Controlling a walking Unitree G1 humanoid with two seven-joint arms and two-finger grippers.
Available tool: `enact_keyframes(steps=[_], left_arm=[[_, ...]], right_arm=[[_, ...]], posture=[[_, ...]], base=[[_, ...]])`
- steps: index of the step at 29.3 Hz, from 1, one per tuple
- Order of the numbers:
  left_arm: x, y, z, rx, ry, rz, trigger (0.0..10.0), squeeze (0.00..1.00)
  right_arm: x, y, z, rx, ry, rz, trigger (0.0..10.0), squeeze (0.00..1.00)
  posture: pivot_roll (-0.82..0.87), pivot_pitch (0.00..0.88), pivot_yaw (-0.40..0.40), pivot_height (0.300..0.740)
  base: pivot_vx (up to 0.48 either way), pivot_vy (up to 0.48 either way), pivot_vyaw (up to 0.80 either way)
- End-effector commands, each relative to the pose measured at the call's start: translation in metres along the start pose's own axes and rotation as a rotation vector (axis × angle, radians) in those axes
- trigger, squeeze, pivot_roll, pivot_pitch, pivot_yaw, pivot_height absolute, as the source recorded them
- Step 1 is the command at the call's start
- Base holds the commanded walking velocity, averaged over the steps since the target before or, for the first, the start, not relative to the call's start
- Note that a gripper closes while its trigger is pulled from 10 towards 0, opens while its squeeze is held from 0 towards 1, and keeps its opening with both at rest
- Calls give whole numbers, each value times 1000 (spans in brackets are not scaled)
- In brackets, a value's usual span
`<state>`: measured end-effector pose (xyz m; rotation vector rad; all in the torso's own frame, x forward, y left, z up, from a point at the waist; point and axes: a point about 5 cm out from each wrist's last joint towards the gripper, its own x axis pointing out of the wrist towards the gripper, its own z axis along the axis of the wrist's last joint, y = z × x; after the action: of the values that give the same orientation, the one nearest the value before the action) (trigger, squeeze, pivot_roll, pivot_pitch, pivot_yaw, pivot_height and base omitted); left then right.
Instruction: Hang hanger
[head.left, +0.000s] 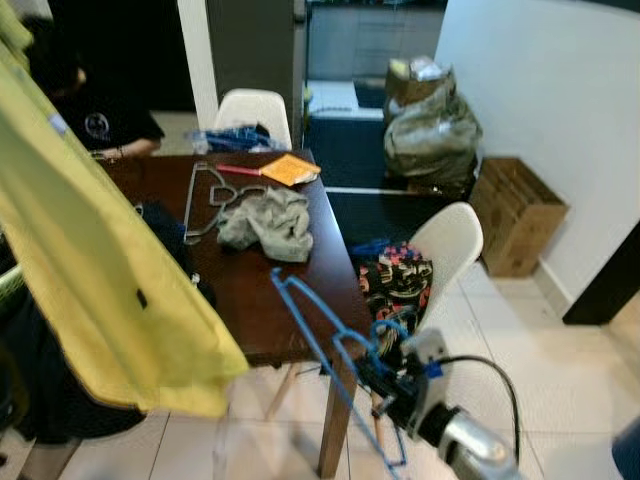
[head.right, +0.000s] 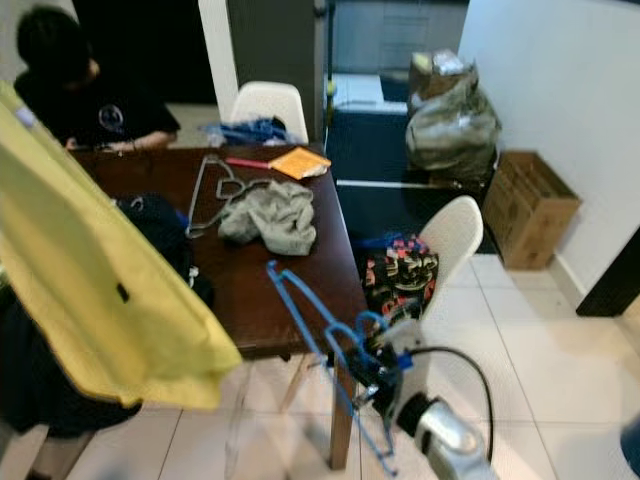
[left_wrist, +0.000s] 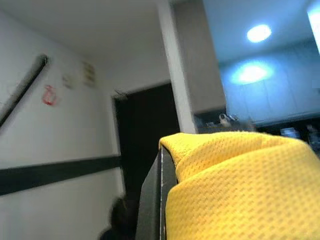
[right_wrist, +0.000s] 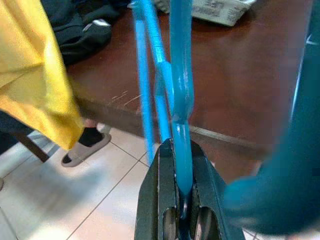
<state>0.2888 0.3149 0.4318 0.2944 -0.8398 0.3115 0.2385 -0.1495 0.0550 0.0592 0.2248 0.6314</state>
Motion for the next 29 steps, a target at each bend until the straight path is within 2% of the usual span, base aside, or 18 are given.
enact_keyframes(steps=[1, 3, 6, 7, 8, 9, 12, 13, 14, 15, 16, 17, 18, 20, 25, 26, 28, 29], left_arm=[[-1, -2, -6, 2, 19, -4, 10000, 0], [-17, -9, -41, -38, 166, 0, 10000, 0], [-29, -17, -63, -89, 265, -14, 10000, 0], [-53, -39, -96, -134, 442, -93, 10000, 0], [-53, -39, -96, -134, 442, -93, 10000, 0], [-89, -67, -128, -156, 612, -221, 10000, 0], [-89, -67, -128, -156, 612, -221, 10000, 0], [-134, -100, -150, -192, 770, -414, 10000, 0], [-134, -100, -150, -192, 770, -414, 10000, 0], [-180, -129, -157, -234, 862, -609, 10000, 341], [-180, -129, -157, -234, 862, -609, 10000, 341], [-215, -146, -157, -276, 915, -735, 10000, 1000], [-215, -146, -157, -276, 915, -735, 10000, 1000], [-249, -155, -150, -281, 942, -883, 10000, 1000], [-254, -145, -139, -227, 917, -986, 10000, 1000], [-247, -135, -133, -179, 893, -995, 10000, 1000], [-247, -135, -133, -179, 893, -995, 10000, 1000], [-234, -123, -128, -124, 867, -952, 10000, 1000]], right_arm=[[-4, -5, -3, -3, 22, -26, 10000, 0], [-5, -5, -3, -4, 25, -26, 10000, 0], [-5, -5, -4, -4, 26, -26, 10000, 0], [-6, -5, -3, -4, 27, -27, 10000, 0], [-6, -5, -3, -4, 27, -27, 10000, 0], [-6, -5, -3, -3, 27, -27, 10000, 0], [-6, -5, -3, -3, 27, -27, 10000, 0], [-7, -5, -3, -2, 28, -27, 10000, 0], [-7, -5, -3, -2, 28, -27, 10000, 0], [-9, -5, -3, -1, 28, -27, 10000, 0], [-9, -5, -3, -1, 28, -27, 10000, 0], [-10, -5, -4, 2, 30, -25, 10000, 0], [-10, -5, -4, 2, 30, -25, 10000, 0], [-11, -5, -4, 8, 31, -24, 10000, 0], [-11, -5, -5, 14, 33, -22, 10000, 0], [-11, -5, -5, 17, 33, -20, 10000, 0], [-11, -5, -5, 17, 33, -20, 10000, 0], [-11, -5, -5, 22, 33, -18, 10000, 0]], posture=[[-62, 0, 9, 736], [-61, 0, 10, 736], [-64, 0, 7, 736], [-63, 0, 4, 736], [-63, 0, 4, 736], [-61, 0, 3, 736], [-61, 0, 3, 736], [-62, 0, 0, 736], [-62, 0, 0, 736], [-56, 0, 0, 736], [-56, 0, 0, 736], [-51, 0, 1, 736], [-51, 0, 1, 736], [-45, 0, -2, 736], [-41, 0, -1, 736], [-41, 0, -1, 736], [-41, 0, -1, 736], [-36, 0, 0, 736]], base=[[480, 0, 0], [480, 0, 0], [160, 0, 0], [0, 0, 0], [0, 0, 0], [0, 0, 0], [0, 0, 0], [0, 0, 0], [0, 0, 0], [0, 0, 0], [0, 0, 0], [0, 0, 0], [0, 0, 0], [0, 0, 0], [0, 0, 0], [0, 0, 0], [0, 0, 0], [0, 0, 0]])
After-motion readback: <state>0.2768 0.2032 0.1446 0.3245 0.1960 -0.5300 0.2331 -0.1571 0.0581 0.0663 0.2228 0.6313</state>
